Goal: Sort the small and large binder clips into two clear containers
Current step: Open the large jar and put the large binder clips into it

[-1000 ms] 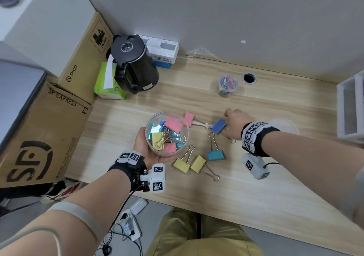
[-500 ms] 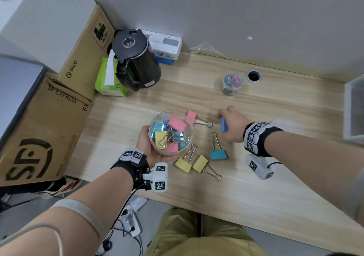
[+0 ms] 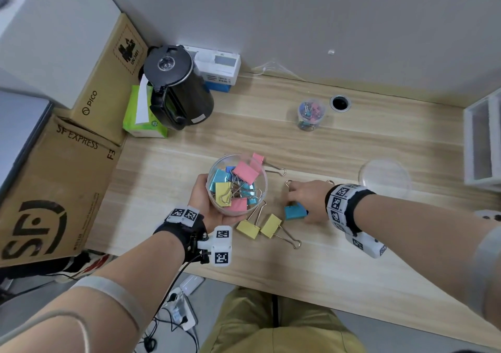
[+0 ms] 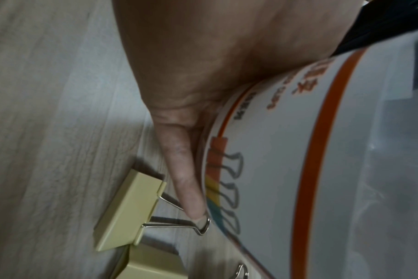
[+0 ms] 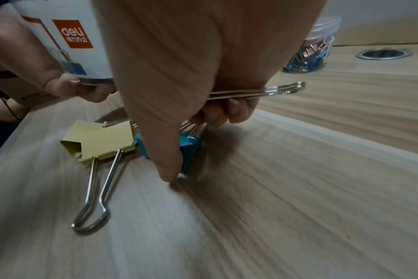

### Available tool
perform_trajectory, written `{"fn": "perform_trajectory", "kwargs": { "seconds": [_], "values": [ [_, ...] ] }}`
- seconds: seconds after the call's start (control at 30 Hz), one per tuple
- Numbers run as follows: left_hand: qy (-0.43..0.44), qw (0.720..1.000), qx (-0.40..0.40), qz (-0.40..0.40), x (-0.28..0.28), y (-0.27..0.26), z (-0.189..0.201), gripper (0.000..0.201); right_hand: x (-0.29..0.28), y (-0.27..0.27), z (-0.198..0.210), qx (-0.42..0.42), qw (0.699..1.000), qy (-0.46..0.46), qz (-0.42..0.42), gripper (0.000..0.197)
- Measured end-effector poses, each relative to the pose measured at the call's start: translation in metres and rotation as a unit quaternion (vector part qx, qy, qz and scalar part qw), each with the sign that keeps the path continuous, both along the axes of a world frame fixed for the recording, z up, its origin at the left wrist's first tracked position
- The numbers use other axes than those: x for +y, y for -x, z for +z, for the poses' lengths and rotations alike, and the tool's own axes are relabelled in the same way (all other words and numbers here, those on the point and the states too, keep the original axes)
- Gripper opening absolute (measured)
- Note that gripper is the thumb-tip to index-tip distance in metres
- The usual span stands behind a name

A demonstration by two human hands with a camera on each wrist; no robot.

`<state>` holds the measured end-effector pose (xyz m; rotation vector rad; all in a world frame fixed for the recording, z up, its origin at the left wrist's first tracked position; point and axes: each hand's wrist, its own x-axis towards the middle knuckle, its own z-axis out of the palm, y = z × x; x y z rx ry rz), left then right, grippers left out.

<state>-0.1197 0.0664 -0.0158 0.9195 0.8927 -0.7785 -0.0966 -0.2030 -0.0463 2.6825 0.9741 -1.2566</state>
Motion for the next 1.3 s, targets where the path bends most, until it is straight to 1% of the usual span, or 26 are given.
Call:
{"fn": "perform_trajectory", "kwargs": {
  "seconds": [0.07, 0.13, 0.23, 0.3, 0.37, 0.43, 0.47, 0.5, 0.57, 0.67, 0.73, 0.77, 0.87, 0.97, 1.07, 1.13, 1.23, 1.3],
  "values": [
    [-0.007, 1.0, 0.0, -0.004, -0.001, 0.001, 0.0, 0.066, -0.002, 0.001, 0.001, -0.009, 1.0, 0.006, -0.012, 0.047],
    [-0.006, 1.0, -0.003, -0.003, -0.004, 0.001, 0.003, 0.065, -0.004, 0.0, 0.005, -0.013, 0.999, -0.007, -0.036, 0.048],
    [-0.003, 1.0, -0.008, 0.001, -0.009, 0.0, 0.009, 0.062, -0.011, -0.008, 0.017, -0.018, 0.99, -0.072, -0.121, 0.052],
    [0.006, 1.0, -0.011, 0.002, -0.012, -0.002, 0.013, 0.061, -0.018, -0.02, 0.033, -0.035, 0.971, -0.13, -0.197, 0.053],
    [0.011, 1.0, -0.017, 0.0, -0.014, -0.004, 0.015, 0.061, -0.021, -0.036, 0.052, -0.077, 0.945, -0.195, -0.253, 0.052],
    [0.019, 1.0, -0.024, -0.006, -0.018, -0.006, 0.018, 0.058, -0.018, -0.054, 0.078, -0.129, 0.92, -0.255, -0.266, 0.052],
    [0.017, 1.0, -0.025, -0.006, -0.02, -0.008, 0.019, 0.058, -0.014, -0.06, 0.092, -0.151, 0.915, -0.279, -0.249, 0.053],
    [0.011, 1.0, -0.024, -0.005, -0.022, -0.009, 0.019, 0.059, -0.007, -0.065, 0.106, -0.166, 0.917, -0.293, -0.216, 0.054],
    [-0.001, 1.0, -0.016, -0.015, -0.027, -0.011, 0.019, 0.063, 0.009, -0.067, 0.129, -0.175, 0.932, -0.293, -0.124, 0.053],
    [-0.016, 0.999, -0.005, -0.032, -0.035, -0.011, 0.017, 0.062, 0.039, -0.058, 0.144, -0.125, 0.966, -0.225, 0.009, 0.052],
    [-0.034, 0.999, -0.006, -0.042, -0.04, -0.011, 0.018, 0.058, 0.054, -0.052, 0.138, -0.106, 0.976, -0.174, 0.072, 0.052],
    [-0.038, 0.998, -0.008, -0.043, -0.042, -0.011, 0.018, 0.057, 0.058, -0.049, 0.134, -0.096, 0.979, -0.158, 0.089, 0.051],
    [-0.036, 0.999, 0.002, -0.04, -0.044, -0.01, 0.018, 0.058, 0.062, -0.043, 0.125, -0.084, 0.98, -0.148, 0.105, 0.048],
    [-0.04, 0.998, 0.009, -0.044, -0.043, -0.008, 0.014, 0.057, 0.063, -0.042, 0.126, -0.079, 0.979, -0.156, 0.107, 0.047],
    [-0.039, 0.998, 0.006, -0.049, -0.042, -0.007, 0.012, 0.056, 0.063, -0.041, 0.127, -0.055, 0.981, -0.152, 0.107, 0.047],
    [-0.035, 0.998, 0.002, -0.055, -0.042, -0.007, 0.013, 0.058, 0.061, -0.04, 0.125, -0.042, 0.983, -0.143, 0.103, 0.046],
    [-0.04, 0.998, 0.002, -0.057, -0.043, -0.008, 0.015, 0.061, 0.057, -0.039, 0.123, -0.026, 0.986, -0.14, 0.083, 0.05],
    [-0.038, 0.998, 0.001, -0.055, -0.043, -0.01, 0.016, 0.059, 0.055, -0.039, 0.124, -0.013, 0.986, -0.16, 0.048, 0.053]
  ]
}}
